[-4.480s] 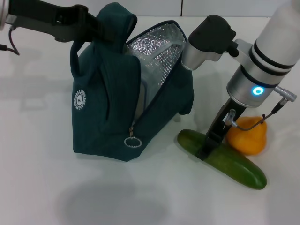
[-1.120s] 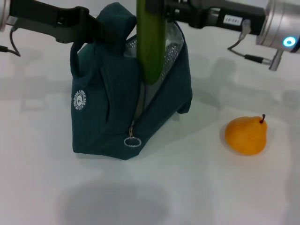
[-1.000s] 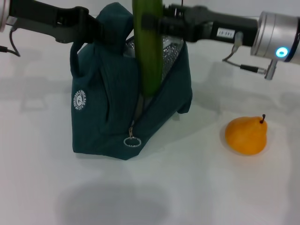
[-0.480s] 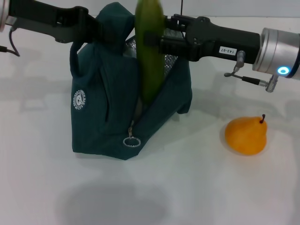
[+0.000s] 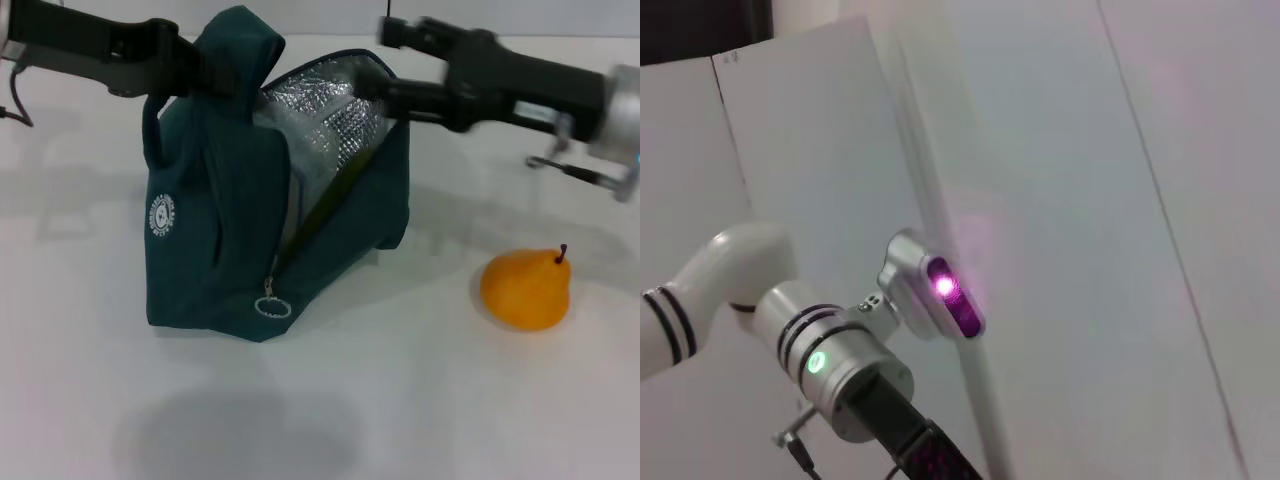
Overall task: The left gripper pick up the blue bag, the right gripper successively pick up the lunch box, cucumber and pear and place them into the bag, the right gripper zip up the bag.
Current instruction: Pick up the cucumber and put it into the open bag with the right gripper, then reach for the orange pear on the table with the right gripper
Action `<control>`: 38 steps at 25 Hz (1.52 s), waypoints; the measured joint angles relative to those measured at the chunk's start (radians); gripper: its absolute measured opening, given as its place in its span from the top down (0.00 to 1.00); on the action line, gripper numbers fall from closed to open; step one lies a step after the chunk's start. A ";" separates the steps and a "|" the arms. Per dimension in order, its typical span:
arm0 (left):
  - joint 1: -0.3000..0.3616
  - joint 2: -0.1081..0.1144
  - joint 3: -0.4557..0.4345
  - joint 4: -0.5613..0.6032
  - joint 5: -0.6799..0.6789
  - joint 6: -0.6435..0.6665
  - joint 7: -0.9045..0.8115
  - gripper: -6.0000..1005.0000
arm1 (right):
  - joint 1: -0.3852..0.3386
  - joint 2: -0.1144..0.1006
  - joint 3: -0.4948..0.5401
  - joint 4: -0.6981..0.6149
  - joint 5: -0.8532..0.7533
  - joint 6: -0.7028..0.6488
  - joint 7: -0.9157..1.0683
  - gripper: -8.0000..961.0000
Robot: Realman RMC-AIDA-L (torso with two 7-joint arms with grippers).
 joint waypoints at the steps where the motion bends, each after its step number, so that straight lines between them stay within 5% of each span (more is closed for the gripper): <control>1: 0.003 0.000 0.000 0.000 0.000 0.000 0.000 0.95 | -0.040 -0.007 0.002 -0.042 -0.008 0.002 -0.010 0.13; 6: 0.017 0.000 0.000 0.000 -0.002 0.001 0.002 0.95 | -0.226 -0.031 0.059 -0.132 -0.058 -0.024 -0.069 0.09; 12: 0.017 -0.008 -0.001 0.000 -0.004 0.001 0.008 0.95 | -0.380 -0.018 0.166 -0.089 -0.115 -0.066 -0.202 0.09; 22: 0.012 -0.009 -0.001 0.000 -0.004 0.001 0.002 0.95 | -0.364 -0.002 0.172 0.136 -0.121 -0.056 -0.412 0.09; 38: 0.004 -0.009 0.000 0.000 -0.005 0.000 0.000 0.95 | -0.369 0.002 0.172 0.207 -0.119 -0.099 -0.547 0.09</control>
